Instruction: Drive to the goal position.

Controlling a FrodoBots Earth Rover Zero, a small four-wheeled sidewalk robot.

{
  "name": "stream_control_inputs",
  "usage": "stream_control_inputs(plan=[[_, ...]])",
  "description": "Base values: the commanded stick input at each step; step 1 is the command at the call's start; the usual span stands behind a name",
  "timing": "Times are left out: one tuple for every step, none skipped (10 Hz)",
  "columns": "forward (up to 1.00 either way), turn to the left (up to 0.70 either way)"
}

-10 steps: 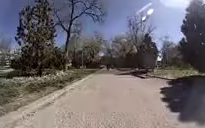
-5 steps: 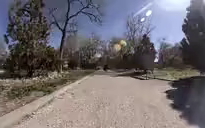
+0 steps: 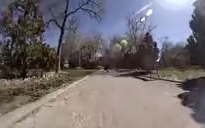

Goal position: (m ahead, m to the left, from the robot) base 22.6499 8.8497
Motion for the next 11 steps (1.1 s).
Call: stream_control_inputs(plan=[[1.0, 0.0], [1.0, 0.0], [1.0, 0.0], [1.0, 0.0], [1.0, 0.0], [1.0, 0.0], [1.0, 0.0], [1.0, 0.0], [1.0, 0.0], [1.0, 0.0], [1.0, 0.0]])
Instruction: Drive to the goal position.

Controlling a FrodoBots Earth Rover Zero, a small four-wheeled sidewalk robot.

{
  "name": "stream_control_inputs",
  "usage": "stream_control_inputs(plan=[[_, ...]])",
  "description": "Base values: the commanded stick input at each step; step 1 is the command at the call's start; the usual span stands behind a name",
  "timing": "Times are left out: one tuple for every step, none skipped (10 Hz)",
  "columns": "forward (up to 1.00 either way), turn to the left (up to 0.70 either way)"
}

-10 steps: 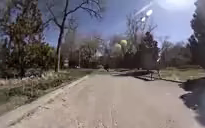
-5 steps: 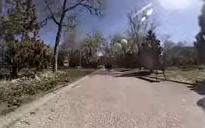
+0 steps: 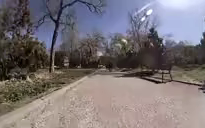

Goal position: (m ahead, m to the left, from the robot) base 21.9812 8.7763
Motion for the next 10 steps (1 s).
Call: stream_control_inputs(plan=[[1.0, 0.0], [1.0, 0.0], [1.0, 0.0], [1.0, 0.0], [1.0, 0.0], [1.0, 0.0], [1.0, 0.0], [1.0, 0.0], [1.0, 0.0], [1.0, 0.0]])
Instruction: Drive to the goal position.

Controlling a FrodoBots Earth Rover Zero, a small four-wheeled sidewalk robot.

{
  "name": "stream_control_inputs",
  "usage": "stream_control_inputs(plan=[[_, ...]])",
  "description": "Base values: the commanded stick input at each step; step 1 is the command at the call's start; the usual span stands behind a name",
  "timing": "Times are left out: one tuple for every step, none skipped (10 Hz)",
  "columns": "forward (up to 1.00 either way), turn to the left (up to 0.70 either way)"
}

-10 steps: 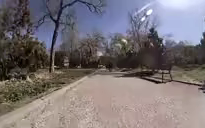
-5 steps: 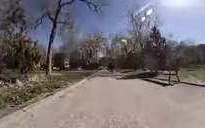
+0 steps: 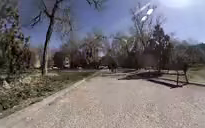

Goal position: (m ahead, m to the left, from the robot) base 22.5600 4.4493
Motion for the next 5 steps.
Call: stream_control_inputs(plan=[[1.0, 0.0], [1.0, -0.13], [1.0, -0.4], [1.0, -0.4], [1.0, -0.34]])
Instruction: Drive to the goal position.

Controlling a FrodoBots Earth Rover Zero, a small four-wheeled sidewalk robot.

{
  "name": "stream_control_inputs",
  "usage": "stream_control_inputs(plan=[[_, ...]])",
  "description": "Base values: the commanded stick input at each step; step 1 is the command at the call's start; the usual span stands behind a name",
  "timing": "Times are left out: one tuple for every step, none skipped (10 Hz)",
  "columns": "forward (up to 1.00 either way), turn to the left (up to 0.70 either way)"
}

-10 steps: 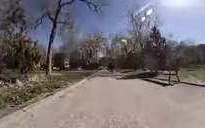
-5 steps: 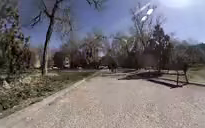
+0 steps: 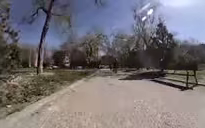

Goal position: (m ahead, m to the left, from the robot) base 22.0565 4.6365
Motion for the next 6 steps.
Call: stream_control_inputs(plan=[[1.0, 0.0], [1.0, 0.0], [1.0, 0.0], [1.0, 0.0], [1.0, 0.0], [1.0, 0.0]])
